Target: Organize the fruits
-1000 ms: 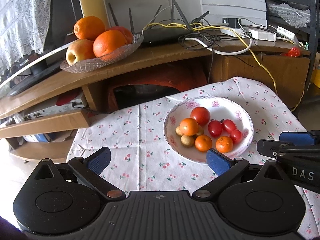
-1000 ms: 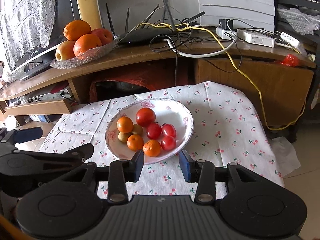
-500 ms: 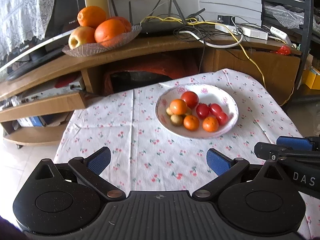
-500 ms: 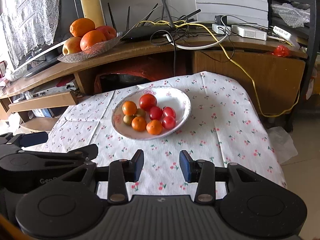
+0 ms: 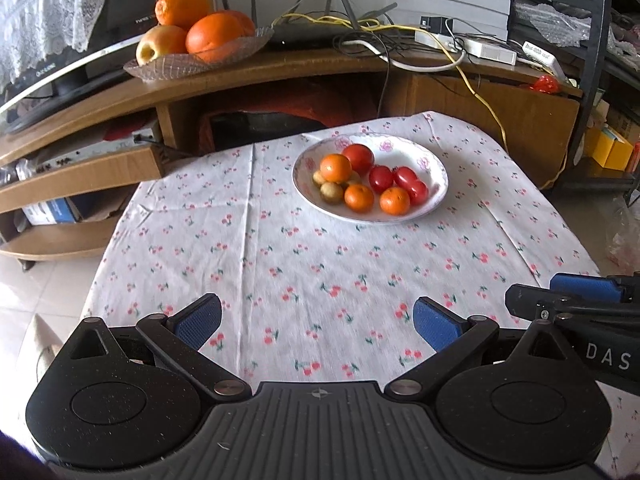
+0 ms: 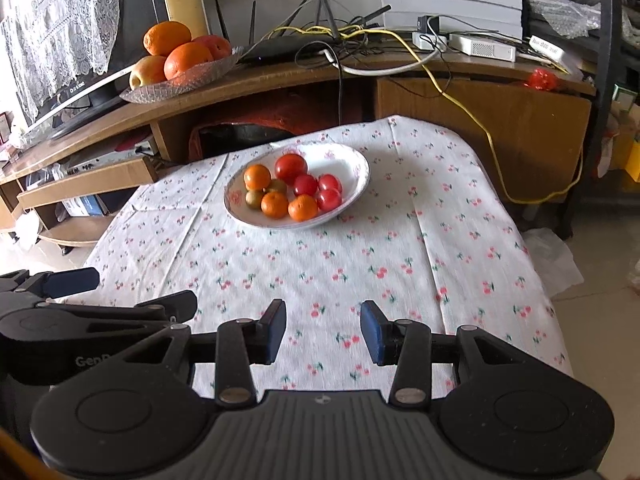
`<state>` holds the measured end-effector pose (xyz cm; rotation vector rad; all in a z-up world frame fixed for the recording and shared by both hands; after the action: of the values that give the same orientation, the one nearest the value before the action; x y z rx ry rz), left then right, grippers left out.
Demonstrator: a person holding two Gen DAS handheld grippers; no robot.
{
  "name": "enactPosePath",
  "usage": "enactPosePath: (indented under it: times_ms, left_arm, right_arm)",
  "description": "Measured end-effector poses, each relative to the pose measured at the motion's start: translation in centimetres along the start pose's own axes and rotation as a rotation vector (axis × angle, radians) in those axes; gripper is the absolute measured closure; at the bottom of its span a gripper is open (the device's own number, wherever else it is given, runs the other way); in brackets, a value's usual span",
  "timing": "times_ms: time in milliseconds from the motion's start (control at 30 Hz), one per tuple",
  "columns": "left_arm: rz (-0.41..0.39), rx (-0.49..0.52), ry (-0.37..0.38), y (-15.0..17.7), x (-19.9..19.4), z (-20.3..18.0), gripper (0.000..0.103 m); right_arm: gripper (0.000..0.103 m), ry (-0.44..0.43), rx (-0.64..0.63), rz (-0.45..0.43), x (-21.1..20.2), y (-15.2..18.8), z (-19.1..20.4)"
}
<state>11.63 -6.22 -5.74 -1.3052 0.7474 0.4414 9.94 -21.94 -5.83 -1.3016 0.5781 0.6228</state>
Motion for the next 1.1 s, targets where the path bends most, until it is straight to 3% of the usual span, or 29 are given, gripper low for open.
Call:
enactPosePath:
  times_ms: [567, 1100]
  left_arm:
    - [0.009, -0.023, 0.030, 3.0, -2.7, -0.4, 0.000]
    - [0.012, -0.047, 0.045, 4.4, -4.0, -0.2, 0.000]
  right_arm:
    - [0.060, 0.006, -0.001, 0.024, -2.7, 3.5, 0.1]
    - [0.060, 0.011, -0.011, 0.029, -3.7, 4.6, 0.6]
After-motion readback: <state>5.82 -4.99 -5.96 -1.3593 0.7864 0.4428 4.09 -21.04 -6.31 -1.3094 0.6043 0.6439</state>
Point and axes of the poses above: each gripper's, at about its wrist camera, not at the fingertips, and x roughly the way its jaws point, z to its left, y to its underside, the point moved 5 cm from there along x, roughly the way its jaws point, and after that the axes turned 2 degrees about x, right-handed, at the moved point
